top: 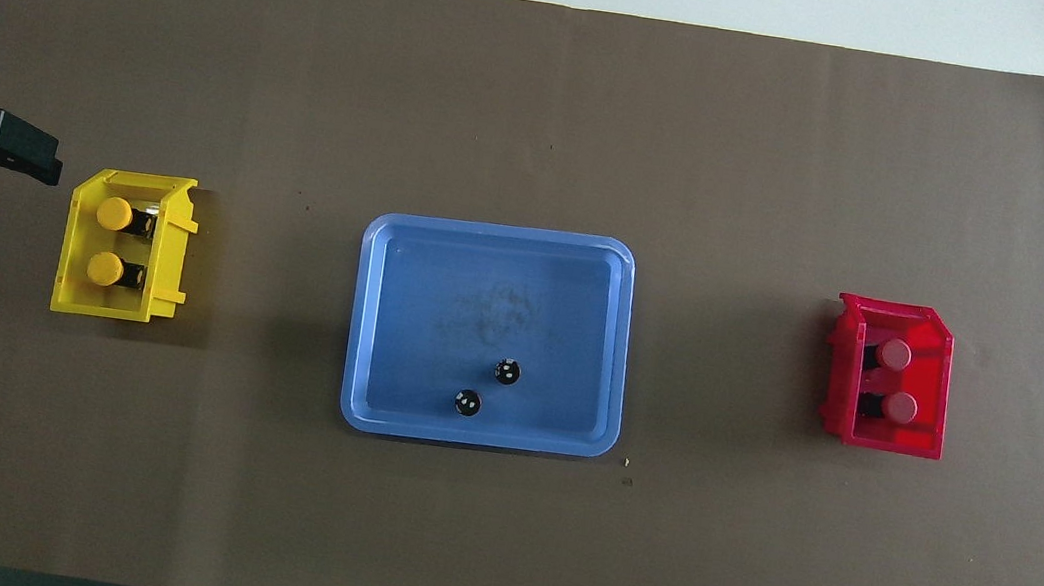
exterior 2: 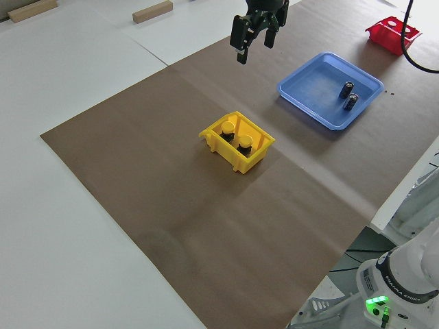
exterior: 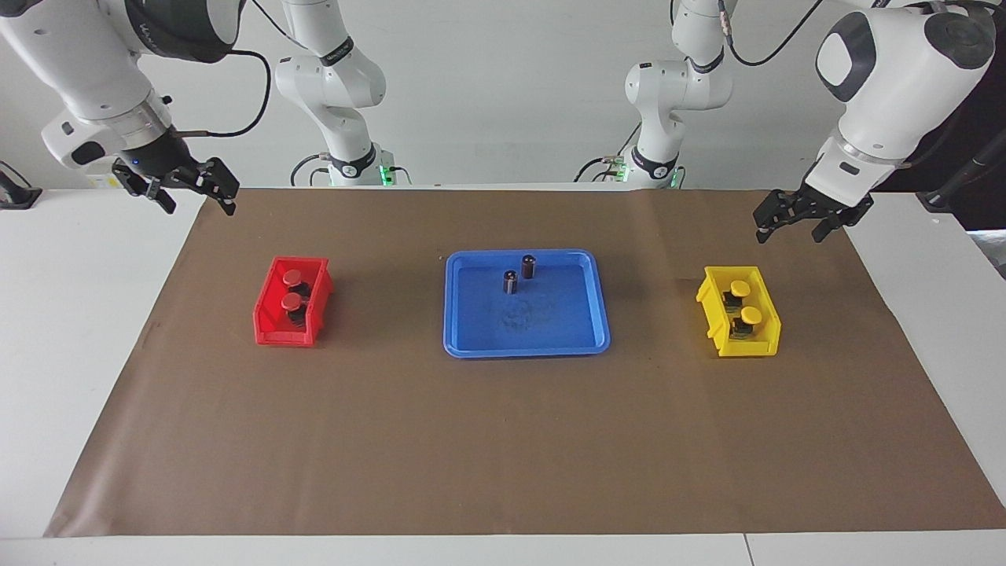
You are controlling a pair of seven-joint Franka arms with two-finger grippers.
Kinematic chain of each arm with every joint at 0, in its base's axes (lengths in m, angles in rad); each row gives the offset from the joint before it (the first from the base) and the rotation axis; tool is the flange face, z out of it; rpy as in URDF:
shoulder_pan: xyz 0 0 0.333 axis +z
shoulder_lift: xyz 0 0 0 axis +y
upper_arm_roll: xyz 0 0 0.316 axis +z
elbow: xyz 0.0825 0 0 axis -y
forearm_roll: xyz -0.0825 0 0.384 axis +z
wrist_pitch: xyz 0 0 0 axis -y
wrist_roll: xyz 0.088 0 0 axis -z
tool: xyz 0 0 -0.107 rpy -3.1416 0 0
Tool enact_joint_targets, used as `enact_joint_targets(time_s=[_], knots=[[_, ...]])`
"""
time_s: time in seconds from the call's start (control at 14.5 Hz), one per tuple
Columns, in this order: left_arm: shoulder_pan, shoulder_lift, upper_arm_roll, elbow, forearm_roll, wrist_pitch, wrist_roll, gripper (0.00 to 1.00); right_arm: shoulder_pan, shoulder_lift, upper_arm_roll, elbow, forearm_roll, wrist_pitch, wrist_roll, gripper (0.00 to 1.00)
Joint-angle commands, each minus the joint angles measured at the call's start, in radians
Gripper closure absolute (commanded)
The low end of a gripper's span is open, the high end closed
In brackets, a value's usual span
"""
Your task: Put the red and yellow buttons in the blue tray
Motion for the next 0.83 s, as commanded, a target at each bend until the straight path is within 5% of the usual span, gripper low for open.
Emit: enact_joint_targets(time_s=[0.0, 0.76], knots=[[0.006, -0.009, -0.01, 0.036, -0.033, -0.061, -0.015, 0.0, 0.001, -0.014, 0.002, -0.007, -0.004, 0.001, 0.01, 0.01], [-0.021, -0.009, -0.016, 0.072, -0.033, -0.103, -0.016, 0.0, 0.001, -0.02, -0.008, -0.031, -0.001, 0.058, -0.04, 0.01]])
